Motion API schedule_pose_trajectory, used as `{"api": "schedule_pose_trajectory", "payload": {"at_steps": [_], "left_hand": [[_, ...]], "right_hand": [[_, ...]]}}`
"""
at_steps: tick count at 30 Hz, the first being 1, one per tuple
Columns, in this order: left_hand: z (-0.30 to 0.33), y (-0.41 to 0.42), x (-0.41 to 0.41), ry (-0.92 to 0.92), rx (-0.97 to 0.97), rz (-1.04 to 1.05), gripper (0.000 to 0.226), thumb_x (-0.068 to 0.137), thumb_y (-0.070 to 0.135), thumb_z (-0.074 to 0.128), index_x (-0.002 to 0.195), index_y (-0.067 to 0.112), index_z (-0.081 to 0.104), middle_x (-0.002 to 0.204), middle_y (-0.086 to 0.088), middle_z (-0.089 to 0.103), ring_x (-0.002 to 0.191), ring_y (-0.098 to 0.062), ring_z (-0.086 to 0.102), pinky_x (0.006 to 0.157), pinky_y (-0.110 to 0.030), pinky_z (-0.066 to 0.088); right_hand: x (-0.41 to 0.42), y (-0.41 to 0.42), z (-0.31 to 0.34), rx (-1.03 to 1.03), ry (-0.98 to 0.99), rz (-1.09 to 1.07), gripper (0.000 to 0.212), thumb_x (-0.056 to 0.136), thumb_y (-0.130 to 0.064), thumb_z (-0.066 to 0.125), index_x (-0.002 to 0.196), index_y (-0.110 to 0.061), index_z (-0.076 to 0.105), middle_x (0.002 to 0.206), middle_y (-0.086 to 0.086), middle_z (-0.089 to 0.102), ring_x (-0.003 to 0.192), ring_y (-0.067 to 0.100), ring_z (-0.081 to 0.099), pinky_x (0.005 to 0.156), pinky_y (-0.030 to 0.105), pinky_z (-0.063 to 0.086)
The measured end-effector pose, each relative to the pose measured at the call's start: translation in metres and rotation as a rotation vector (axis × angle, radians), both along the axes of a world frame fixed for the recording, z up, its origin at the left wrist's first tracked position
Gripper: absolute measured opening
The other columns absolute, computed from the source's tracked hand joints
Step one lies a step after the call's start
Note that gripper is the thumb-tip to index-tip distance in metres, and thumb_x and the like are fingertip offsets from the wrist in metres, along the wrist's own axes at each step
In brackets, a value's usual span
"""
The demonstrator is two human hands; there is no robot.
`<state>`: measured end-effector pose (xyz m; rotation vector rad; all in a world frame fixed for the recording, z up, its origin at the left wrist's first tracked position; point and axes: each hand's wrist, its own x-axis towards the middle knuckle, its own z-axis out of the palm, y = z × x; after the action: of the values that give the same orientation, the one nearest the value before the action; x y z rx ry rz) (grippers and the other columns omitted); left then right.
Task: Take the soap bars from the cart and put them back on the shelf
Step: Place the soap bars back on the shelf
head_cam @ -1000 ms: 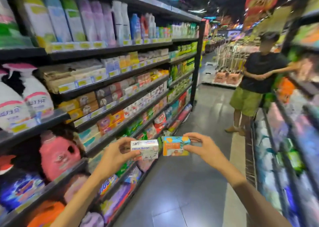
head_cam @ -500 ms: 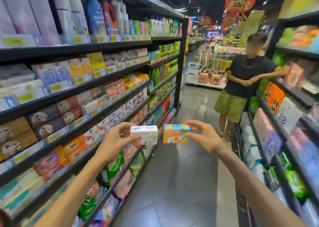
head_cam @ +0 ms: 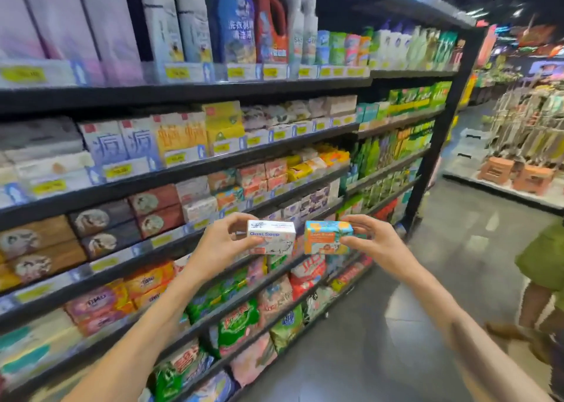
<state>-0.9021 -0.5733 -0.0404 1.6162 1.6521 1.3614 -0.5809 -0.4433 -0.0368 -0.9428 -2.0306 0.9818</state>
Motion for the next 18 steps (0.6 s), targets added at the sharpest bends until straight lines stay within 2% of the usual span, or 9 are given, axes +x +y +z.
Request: {"api": "schedule_pose_trajectory", "payload": {"at_steps": [3, 5, 8, 10, 13, 15, 18], "left_hand": [[0.003, 0.014, -0.008, -0.019, -0.006, 0.143, 0.033, 0.083, 0.019, 0.083, 0.113, 0.022, 0.068, 0.103, 0.01, 0.076, 0.097, -0.006, 0.071, 0.073, -0.027, 0.059], [0.004, 0.017, -0.016, -0.03, 0.0, 0.24, 0.033, 0.082, 0.019, 0.083, 0.111, 0.023, 0.069, 0.102, 0.013, 0.076, 0.097, -0.009, 0.072, 0.077, -0.032, 0.062], [0.004, 0.014, -0.029, -0.006, 0.004, 0.372, 0.033, 0.082, 0.023, 0.084, 0.111, 0.026, 0.069, 0.103, 0.02, 0.073, 0.099, -0.002, 0.069, 0.084, -0.03, 0.059], [0.005, 0.01, -0.04, 0.014, -0.003, 0.459, 0.032, 0.081, 0.027, 0.084, 0.11, 0.029, 0.069, 0.103, 0.025, 0.072, 0.099, 0.004, 0.066, 0.086, -0.028, 0.057], [0.002, 0.006, -0.059, 0.005, -0.001, 0.555, 0.032, 0.081, 0.026, 0.084, 0.109, 0.033, 0.068, 0.104, 0.02, 0.074, 0.101, 0.003, 0.067, 0.09, -0.03, 0.057], [0.0, 0.005, -0.071, -0.02, 0.003, 0.588, 0.032, 0.082, 0.022, 0.083, 0.11, 0.031, 0.068, 0.105, 0.014, 0.075, 0.101, 0.0, 0.069, 0.091, -0.031, 0.058], [-0.002, 0.008, -0.084, -0.019, 0.017, 0.631, 0.031, 0.084, 0.021, 0.081, 0.11, 0.03, 0.068, 0.104, 0.014, 0.076, 0.1, -0.001, 0.069, 0.09, -0.03, 0.058]], "right_hand": [[-0.03, 0.052, 0.011, 0.022, -0.02, 0.12, 0.037, 0.086, -0.019, 0.077, 0.12, -0.029, 0.066, 0.115, -0.013, 0.072, 0.108, 0.002, 0.067, 0.082, 0.026, 0.057], [-0.052, 0.079, 0.016, 0.052, -0.034, 0.214, 0.035, 0.088, -0.022, 0.076, 0.119, -0.034, 0.065, 0.115, -0.017, 0.07, 0.106, -0.001, 0.066, 0.079, 0.024, 0.058], [-0.093, 0.112, 0.019, 0.081, -0.054, 0.318, 0.036, 0.087, -0.03, 0.076, 0.12, -0.04, 0.063, 0.117, -0.019, 0.069, 0.11, -0.004, 0.063, 0.085, 0.024, 0.056], [-0.12, 0.125, 0.019, 0.062, -0.029, 0.388, 0.036, 0.087, -0.029, 0.076, 0.12, -0.036, 0.064, 0.117, -0.016, 0.07, 0.107, -0.002, 0.065, 0.087, 0.025, 0.057], [-0.161, 0.138, 0.016, 0.045, -0.014, 0.488, 0.038, 0.086, -0.031, 0.077, 0.122, -0.035, 0.064, 0.121, -0.012, 0.069, 0.107, 0.004, 0.067, 0.087, 0.029, 0.058], [-0.185, 0.145, 0.013, 0.07, -0.03, 0.534, 0.039, 0.085, -0.037, 0.076, 0.122, -0.04, 0.063, 0.124, -0.016, 0.067, 0.111, 0.001, 0.065, 0.091, 0.029, 0.054], [-0.214, 0.148, 0.01, 0.114, -0.032, 0.552, 0.041, 0.086, -0.037, 0.076, 0.125, -0.034, 0.064, 0.122, -0.021, 0.066, 0.113, -0.006, 0.06, 0.094, 0.023, 0.051]]}}
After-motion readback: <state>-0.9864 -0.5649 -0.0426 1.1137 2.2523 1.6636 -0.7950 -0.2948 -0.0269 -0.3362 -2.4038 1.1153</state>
